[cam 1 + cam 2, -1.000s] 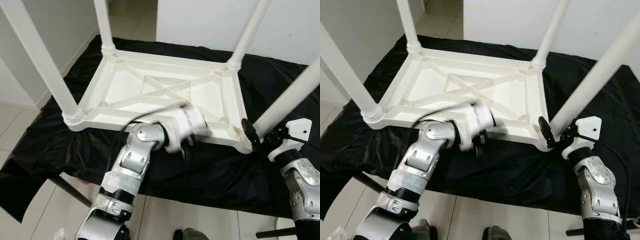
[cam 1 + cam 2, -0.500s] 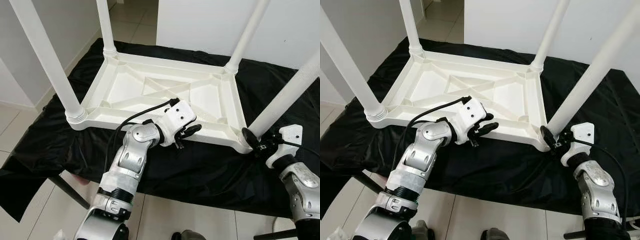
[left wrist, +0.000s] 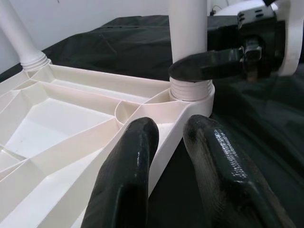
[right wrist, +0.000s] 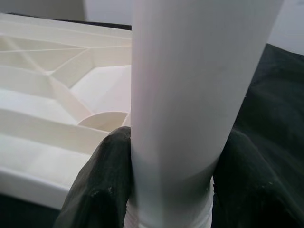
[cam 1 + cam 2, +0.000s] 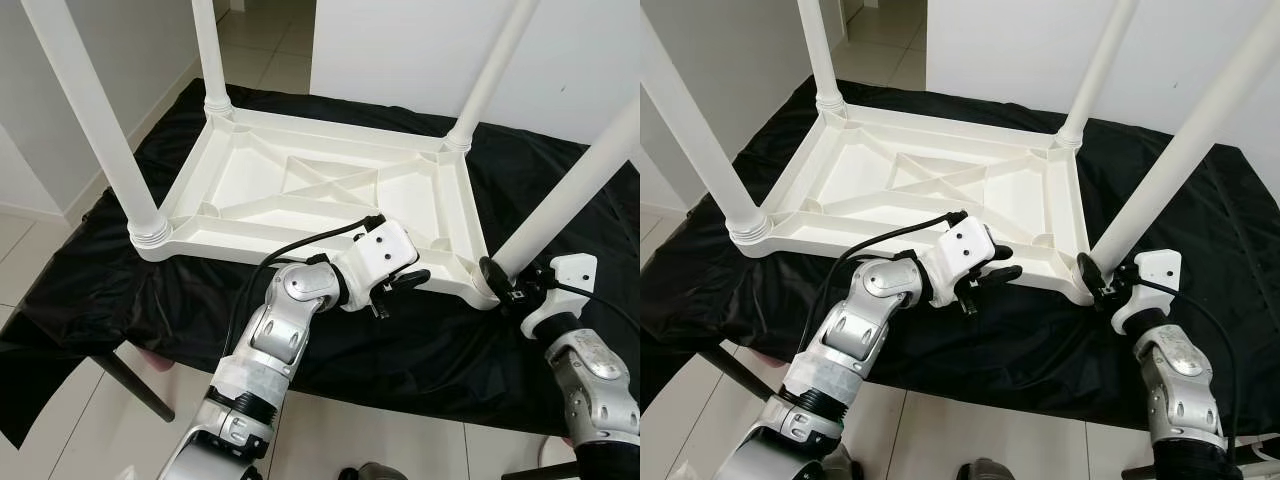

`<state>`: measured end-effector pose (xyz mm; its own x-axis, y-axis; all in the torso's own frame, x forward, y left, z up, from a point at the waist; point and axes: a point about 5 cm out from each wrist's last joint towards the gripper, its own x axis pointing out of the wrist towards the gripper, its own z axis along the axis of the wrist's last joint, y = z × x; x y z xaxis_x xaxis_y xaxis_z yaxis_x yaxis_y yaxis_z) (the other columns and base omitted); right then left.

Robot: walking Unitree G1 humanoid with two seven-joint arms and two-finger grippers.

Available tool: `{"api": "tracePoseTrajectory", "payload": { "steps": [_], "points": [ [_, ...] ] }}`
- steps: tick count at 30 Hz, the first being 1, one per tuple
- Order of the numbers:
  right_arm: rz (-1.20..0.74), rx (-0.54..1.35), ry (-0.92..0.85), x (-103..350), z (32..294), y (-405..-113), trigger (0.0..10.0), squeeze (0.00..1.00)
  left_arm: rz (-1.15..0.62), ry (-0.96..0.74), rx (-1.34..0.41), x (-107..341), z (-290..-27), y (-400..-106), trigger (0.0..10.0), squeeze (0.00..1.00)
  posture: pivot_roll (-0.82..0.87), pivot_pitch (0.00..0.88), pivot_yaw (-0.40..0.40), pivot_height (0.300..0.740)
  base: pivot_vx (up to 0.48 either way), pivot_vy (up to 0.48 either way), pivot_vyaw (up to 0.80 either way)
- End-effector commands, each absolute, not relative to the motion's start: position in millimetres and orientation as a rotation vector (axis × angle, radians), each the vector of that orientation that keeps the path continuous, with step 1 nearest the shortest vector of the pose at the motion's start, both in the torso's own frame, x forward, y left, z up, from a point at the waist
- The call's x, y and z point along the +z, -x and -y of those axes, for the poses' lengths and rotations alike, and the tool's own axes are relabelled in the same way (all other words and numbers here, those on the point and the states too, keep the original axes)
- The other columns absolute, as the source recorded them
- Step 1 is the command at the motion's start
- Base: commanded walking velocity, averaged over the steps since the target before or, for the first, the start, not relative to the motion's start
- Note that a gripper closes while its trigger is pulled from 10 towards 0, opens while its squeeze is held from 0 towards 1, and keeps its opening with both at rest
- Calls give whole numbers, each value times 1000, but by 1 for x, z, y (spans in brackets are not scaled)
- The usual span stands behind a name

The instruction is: Building children table

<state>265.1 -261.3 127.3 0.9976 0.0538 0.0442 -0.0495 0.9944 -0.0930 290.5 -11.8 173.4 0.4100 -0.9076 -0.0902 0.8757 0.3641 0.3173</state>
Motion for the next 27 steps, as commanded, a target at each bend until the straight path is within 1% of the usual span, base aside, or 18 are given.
{"api": "tracePoseTrajectory", "payload": {
  "steps": [1, 3, 4, 5, 7, 8, 9, 10, 11, 12, 13, 14, 16, 21, 22, 24, 25, 27],
  "points": [
    [-10, -54, 99, 121, 261, -262, 10000, 0, 133, -329, -1057, 176, 14, -292, 10000, 0, -1, 0, -81, 740, 0, 0, 0],
    [-21, -89, 73, 120, 258, -262, 10000, 0, 131, -331, -1057, 175, 14, -292, 10000, 0, -2, 0, -80, 740, 0, 0, 0],
    [-22, -167, 33, 118, 244, -259, 10000, 0, 128, -335, -1055, 174, 12, -293, 10000, 0, -7, 0, -72, 740, 0, 0, 0],
    [-22, -167, 33, 118, 244, -259, 10000, 0, 128, -335, -1055, 174, 12, -293, 10000, 0, -7, 0, -72, 740, 0, 0, 0],
    [-27, -329, -1, 116, 224, -253, 10000, 0, 124, -339, -1052, 173, 11, -294, 10000, 0, -9, 0, -70, 740, 0, 0, 0],
    [-27, -329, -1, 116, 224, -253, 10000, 0, 124, -339, -1052, 173, 11, -294, 10000, 0, -9, 0, -70, 740, 0, 0, 0],
    [-33, -386, -20, 115, 216, -250, 10000, 0, 123, -341, -1052, 173, 10, -294, 10000, 0, -10, 0, -70, 740, 0, 0, 0],
    [-33, -386, -20, 115, 216, -250, 10000, 0, 123, -341, -1052, 173, 10, -294, 10000, 0, -10, 0, -70, 740, 0, 0, 0],
    [-33, -423, -28, 114, 209, -249, 10000, 0, 123, -341, -1051, 174, 10, -295, 10000, 0, -9, 0, -65, 740, 0, 0, 0],
    [-33, -423, -28, 114, 209, -249, 10000, 0, 123, -341, -1051, 174, 10, -295, 10000, 0, -9, 0, -65, 740, 0, 0, 0],
    [-19, -436, -54, 115, 195, -250, 10000, 0, 123, -343, -1049, 174, 11, -296, 10000, 0, -8, 0, -63, 740, 0, 0, 0],
    [-19, -436, -54, 115, 195, -250, 10000, 0, 123, -343, -1049, 174, 11, -296, 10000, 0, -8, 0, -63, 740, 0, 0, 0],
    [-1, -382, -69, 119, 175, -253, 10000, 0, 124, -344, -1044, 176, 11, -297, 10000, 0, -10, 0, -57, 740, 0, 0, 0],
    [7, -348, -68, 121, 173, -253, 10000, 0, 124, -344, -1042, 176, 11, -297, 10000, 0, -9, 0, -57, 740, 0, 0, 0],
    [11, -351, -69, 121, 179, -251, 10000, 1000, 127, -351, -1043, 177, 11, -297, 10000, 0, -7, 0, -59, 740, 0, 0, 0],
    [11, -351, -69, 121, 179, -251, 10000, 1000, 127, -351, -1043, 177, 11, -297, 10000, 0, -7, 0, -59, 740, 0, 0, 0],
    [37, -339, -65, 124, 188, -249, 10000, 1000, 127, -355, -1040, 177, 10, -298, 10000, 0, -3, 0, -59, 740, 0, 0, 0],
    [52, -330, -58, 128, 194, -246, 10000, 1000, 126, -358, -1036, 177, 10, -298, 10000, 0, -3, 0, -60, 740, 0, 0, 0]
  ]
}}
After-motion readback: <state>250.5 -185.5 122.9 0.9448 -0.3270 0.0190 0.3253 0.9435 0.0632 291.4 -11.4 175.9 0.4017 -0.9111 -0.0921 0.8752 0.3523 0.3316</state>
